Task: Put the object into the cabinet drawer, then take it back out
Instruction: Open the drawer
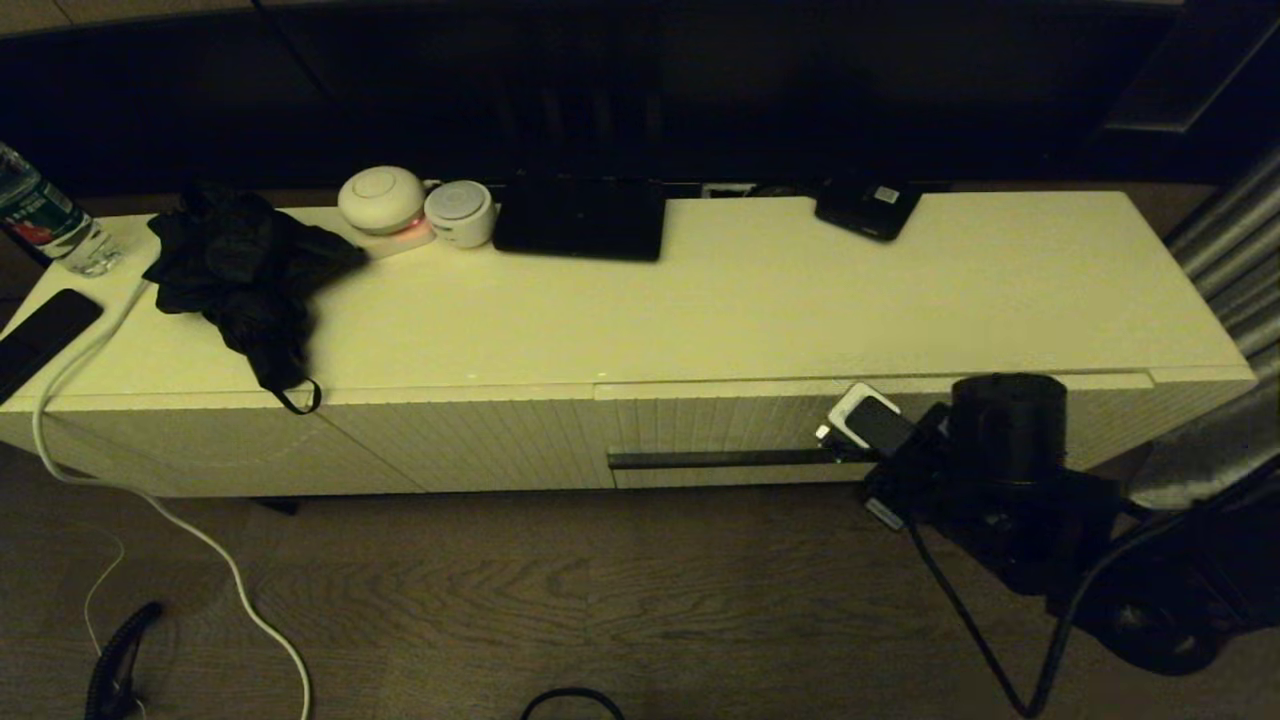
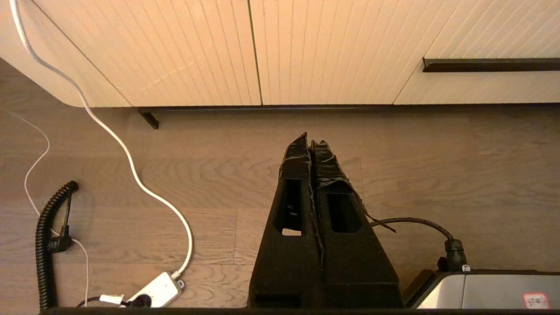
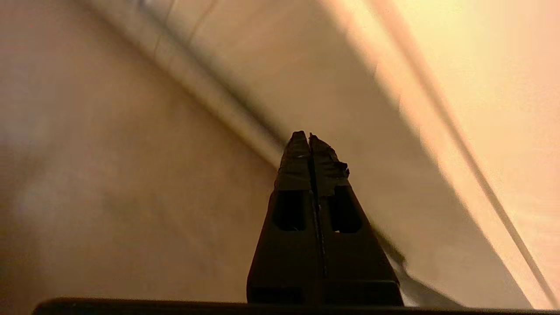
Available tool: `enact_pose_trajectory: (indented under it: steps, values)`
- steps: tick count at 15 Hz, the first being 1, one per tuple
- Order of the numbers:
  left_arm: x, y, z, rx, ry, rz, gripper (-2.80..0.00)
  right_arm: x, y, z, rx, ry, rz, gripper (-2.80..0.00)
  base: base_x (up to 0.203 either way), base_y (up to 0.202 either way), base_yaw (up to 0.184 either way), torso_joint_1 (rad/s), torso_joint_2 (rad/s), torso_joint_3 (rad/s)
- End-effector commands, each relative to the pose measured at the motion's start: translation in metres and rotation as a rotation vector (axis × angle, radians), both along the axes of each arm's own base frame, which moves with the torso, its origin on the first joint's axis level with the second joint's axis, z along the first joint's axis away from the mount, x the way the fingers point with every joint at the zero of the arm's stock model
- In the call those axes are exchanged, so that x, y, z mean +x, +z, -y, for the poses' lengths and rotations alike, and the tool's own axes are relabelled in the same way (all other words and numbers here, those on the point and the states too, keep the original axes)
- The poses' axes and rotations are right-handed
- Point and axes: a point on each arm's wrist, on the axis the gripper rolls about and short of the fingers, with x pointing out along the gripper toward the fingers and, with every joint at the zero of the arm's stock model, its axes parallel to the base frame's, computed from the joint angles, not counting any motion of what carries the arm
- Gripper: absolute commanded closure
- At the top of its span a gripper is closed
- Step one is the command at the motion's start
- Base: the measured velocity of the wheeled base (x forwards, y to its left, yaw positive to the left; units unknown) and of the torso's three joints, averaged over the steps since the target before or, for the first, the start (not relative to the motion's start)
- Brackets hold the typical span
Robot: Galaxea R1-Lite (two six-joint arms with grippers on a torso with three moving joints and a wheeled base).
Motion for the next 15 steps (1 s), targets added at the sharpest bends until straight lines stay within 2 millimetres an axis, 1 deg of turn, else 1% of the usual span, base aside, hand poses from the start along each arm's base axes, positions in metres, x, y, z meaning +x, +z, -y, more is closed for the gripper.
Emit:
enact_pose_trajectory:
  steps: [1, 4, 6, 9, 10, 12, 15]
  values:
    - [0.000, 0.000, 0.000, 0.000, 0.001, 0.002, 0.00, -0.042, 0.019, 0.016, -0.045, 0.025, -0.040, 0.00, 0.000, 0.000, 0.000, 0.000, 0.00, 0.000]
    - [0.000, 0.000, 0.000, 0.000, 0.001, 0.002, 0.00, -0.088, 0.009, 0.029, -0.104, 0.069, -0.123, 0.00, 0.000, 0.000, 0.000, 0.000, 0.00, 0.000]
    - [0.000, 0.000, 0.000, 0.000, 0.001, 0.002, 0.00, -0.107, 0.008, 0.037, -0.152, 0.101, -0.126, 0.00, 0.000, 0.000, 0.000, 0.000, 0.00, 0.000]
    - [0.000, 0.000, 0.000, 0.000, 0.001, 0.001, 0.00, -0.133, 0.013, 0.050, -0.285, 0.190, -0.141, 0.00, 0.000, 0.000, 0.000, 0.000, 0.00, 0.000]
    - [0.000, 0.000, 0.000, 0.000, 0.001, 0.001, 0.00, -0.139, 0.013, 0.053, -0.325, 0.238, -0.159, 0.00, 0.000, 0.000, 0.000, 0.000, 0.00, 0.000]
    - [0.000, 0.000, 0.000, 0.000, 0.001, 0.000, 0.00, -0.142, 0.012, 0.053, -0.380, 0.304, -0.167, 0.00, 0.000, 0.000, 0.000, 0.000, 0.00, 0.000]
    - [0.000, 0.000, 0.000, 0.000, 0.001, 0.000, 0.00, -0.134, 0.005, 0.050, -0.406, 0.375, -0.202, 0.00, 0.000, 0.000, 0.000, 0.000, 0.00, 0.000]
